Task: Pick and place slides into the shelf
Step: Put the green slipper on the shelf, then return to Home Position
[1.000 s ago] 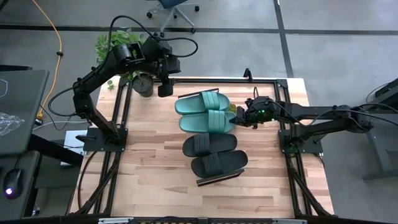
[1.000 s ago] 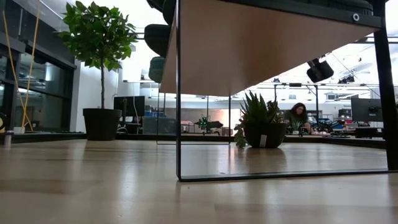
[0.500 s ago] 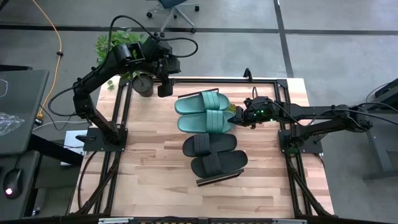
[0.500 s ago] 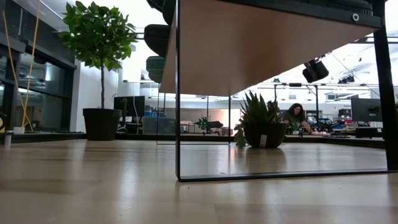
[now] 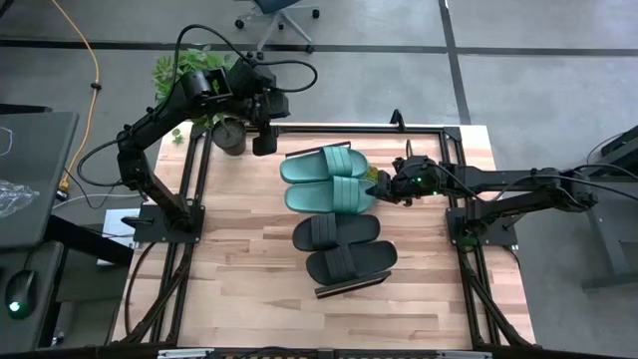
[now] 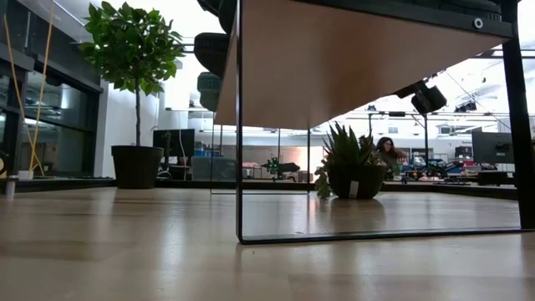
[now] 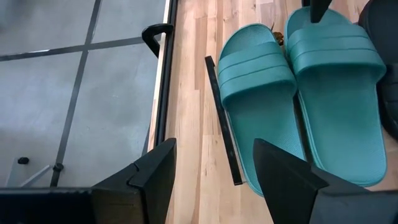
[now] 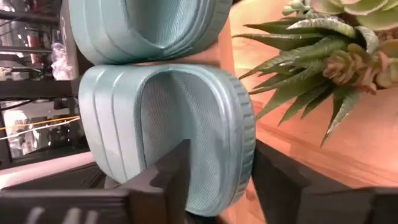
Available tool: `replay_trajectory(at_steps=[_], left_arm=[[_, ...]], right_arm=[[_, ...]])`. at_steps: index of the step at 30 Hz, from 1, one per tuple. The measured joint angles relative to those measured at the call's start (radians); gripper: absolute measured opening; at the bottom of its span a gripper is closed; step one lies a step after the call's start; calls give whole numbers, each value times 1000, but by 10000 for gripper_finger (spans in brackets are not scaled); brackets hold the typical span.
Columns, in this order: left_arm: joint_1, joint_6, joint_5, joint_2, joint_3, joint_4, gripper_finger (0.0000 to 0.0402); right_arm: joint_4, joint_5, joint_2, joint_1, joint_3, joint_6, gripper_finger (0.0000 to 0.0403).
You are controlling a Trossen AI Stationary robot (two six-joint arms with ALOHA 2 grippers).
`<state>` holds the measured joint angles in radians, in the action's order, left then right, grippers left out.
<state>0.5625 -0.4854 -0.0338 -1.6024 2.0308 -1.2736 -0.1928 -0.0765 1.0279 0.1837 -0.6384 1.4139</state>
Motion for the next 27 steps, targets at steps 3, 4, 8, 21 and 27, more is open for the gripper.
replay_trajectory(at_steps=[3, 4, 8, 21, 27], left_arm=[[0, 0, 0, 0, 0, 0, 200], [0, 0, 0, 0, 0, 0, 200], [0, 0, 0, 0, 0, 0, 200], [0, -10, -4, 0, 0, 1, 200], [0, -25, -39, 43, 0, 2, 184]], right_arm=[[0, 34, 0, 0, 0, -1, 175], [0, 49, 0, 0, 0, -5, 182], [0, 67, 0, 0, 0, -13, 195], [-226, 131, -258, 0, 0, -73, 197], [-164, 147, -470, 0, 0, -226, 197]])
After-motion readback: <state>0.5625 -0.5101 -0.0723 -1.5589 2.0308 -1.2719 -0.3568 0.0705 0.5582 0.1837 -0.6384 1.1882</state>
